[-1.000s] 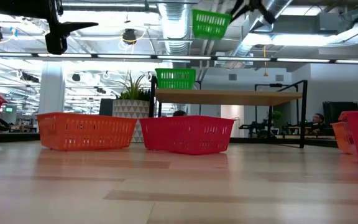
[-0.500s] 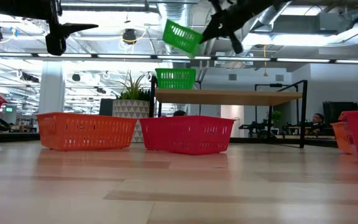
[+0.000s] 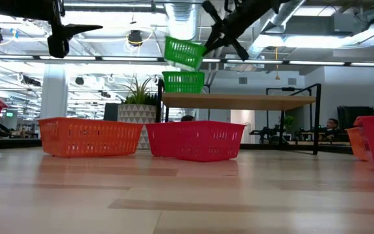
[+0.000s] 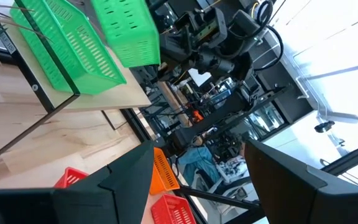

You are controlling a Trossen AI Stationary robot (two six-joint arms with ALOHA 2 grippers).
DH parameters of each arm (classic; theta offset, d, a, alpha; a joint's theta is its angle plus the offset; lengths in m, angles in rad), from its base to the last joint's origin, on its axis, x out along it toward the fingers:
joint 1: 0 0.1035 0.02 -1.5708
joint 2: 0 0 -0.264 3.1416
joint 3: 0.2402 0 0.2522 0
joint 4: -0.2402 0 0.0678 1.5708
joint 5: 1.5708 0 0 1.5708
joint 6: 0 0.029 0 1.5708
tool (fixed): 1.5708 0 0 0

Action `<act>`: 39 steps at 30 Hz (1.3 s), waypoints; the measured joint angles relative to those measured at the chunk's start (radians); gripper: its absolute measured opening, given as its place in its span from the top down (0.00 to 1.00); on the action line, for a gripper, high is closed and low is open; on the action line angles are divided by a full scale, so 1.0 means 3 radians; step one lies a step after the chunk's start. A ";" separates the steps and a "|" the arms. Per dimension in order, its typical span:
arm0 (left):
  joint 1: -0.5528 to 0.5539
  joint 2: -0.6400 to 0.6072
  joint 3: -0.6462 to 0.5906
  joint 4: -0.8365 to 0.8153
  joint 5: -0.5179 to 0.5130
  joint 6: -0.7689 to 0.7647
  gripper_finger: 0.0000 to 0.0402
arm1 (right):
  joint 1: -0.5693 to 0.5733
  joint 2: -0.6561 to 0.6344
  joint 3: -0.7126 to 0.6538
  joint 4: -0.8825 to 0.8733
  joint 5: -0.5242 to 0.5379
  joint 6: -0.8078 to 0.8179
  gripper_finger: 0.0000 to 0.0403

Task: Stack baskets on shelf by color
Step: Stack the top green bin on top of the green bin on the shelf

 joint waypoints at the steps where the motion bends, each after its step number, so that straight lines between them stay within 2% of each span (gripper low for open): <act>1: 0.0000 0.0000 0.0000 0.0000 0.0001 0.0000 0.40 | 0.0001 0.0000 0.0001 -0.0042 0.0001 -0.0002 0.99; 12: 0.0000 0.0001 0.0000 -0.0010 0.0001 0.0000 0.40 | -0.0046 0.0005 -0.0004 -0.0235 0.0032 -0.0062 0.98; 27: 0.0000 0.0001 0.0000 -0.0010 -0.0005 0.0001 0.40 | -0.0063 0.0009 -0.0004 -0.0211 -0.0014 -0.0099 0.96; 33: 0.0000 0.0001 0.0000 -0.0009 -0.0009 0.0002 0.40 | -0.0048 0.0176 -0.0004 -0.0048 -0.0186 -0.0092 0.94; 39: 0.0000 0.0000 0.0000 0.0006 -0.0010 0.0003 0.40 | -0.0057 0.0215 -0.0004 0.0089 -0.0196 -0.0091 0.94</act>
